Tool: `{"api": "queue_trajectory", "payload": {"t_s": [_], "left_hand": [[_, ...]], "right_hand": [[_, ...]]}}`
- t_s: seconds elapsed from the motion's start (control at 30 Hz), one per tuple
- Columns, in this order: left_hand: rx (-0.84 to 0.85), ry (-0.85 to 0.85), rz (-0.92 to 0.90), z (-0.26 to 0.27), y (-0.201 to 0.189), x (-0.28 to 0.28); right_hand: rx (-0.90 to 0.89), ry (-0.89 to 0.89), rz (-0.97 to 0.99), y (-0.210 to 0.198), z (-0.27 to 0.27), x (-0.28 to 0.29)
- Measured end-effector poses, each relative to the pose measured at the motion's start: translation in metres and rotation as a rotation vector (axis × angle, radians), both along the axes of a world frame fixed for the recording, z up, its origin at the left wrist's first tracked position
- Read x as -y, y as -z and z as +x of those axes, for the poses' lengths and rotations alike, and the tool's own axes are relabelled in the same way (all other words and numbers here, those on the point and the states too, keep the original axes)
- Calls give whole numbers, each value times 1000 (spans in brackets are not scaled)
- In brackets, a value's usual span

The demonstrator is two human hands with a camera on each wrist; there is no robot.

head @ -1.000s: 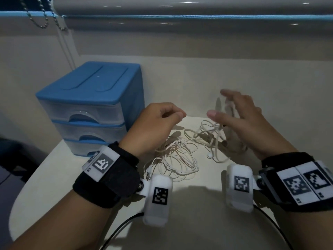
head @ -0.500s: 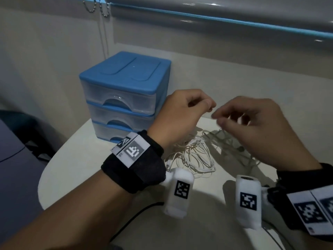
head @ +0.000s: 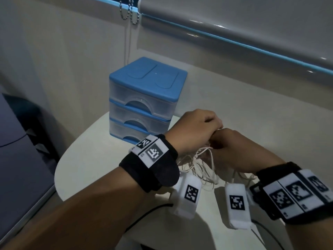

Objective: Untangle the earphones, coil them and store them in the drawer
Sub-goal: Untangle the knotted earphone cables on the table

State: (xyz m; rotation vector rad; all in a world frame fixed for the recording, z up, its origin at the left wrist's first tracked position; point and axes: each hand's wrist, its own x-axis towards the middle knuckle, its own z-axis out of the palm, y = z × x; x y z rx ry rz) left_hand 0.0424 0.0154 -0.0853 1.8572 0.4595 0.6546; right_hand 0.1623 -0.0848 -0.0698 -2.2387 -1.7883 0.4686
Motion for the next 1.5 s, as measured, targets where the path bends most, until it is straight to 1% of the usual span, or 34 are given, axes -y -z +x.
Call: {"api": "queue_trajectory", "payload": {"t_s": [0.03, 0.13, 0.2, 0.3, 0.37, 0.47, 0.53, 0.6, 0.8, 0.87, 0.93, 1.07, 1.2, 1.27, 1.37, 1.43, 1.5], "left_hand": [[-13, -1, -8, 0, 0, 0], [-59, -18, -20, -1, 0, 0], [-77, -30, -45, -1, 0, 0], [-87, -32, -69, 0, 3, -1], [-81, -24, -81, 1, 5, -2], [-93, -24, -17, 3, 10, -4], [-79, -54, 9, 4, 12, -7], [-45, -82, -2, 6, 13, -9], [104, -146, -86, 7, 7, -7], [164, -149, -135, 6, 5, -5], [187, -149, -187, 6, 4, -5], [162, -159, -206, 5, 3, -6], [156, -134, -192, 5, 0, -4], [116, -71, -106, 4, 1, -4], [-16, 87, 57, 4, 4, 0], [-80, 112, 115, 5, 7, 5], [-114, 94, 141, 6, 8, 5]], "right_hand": [[-80, 36, 21, 0, 1, 1], [-497, 191, 177, 4, 5, 5], [-714, 301, 297, 9, 9, 7], [-925, 402, 440, 17, 14, 5], [-1045, 418, 510, 20, 16, 5], [-1193, 413, 574, 25, 22, 5], [-1221, 427, 585, 29, 28, 7], [-1171, 432, 597, 34, 34, 9], [-1150, 443, 695, 38, 38, 14], [-1159, 444, 736, 36, 39, 15], [-1159, 449, 783, 34, 40, 18], [-1141, 435, 840, 28, 41, 22], [-1144, 276, 845, 22, 31, 24], [-1142, 210, 837, 21, 27, 23], [-1169, 147, 841, 22, 26, 23], [-1199, 111, 845, 21, 26, 24], [-1229, 96, 878, 19, 28, 25]]}}
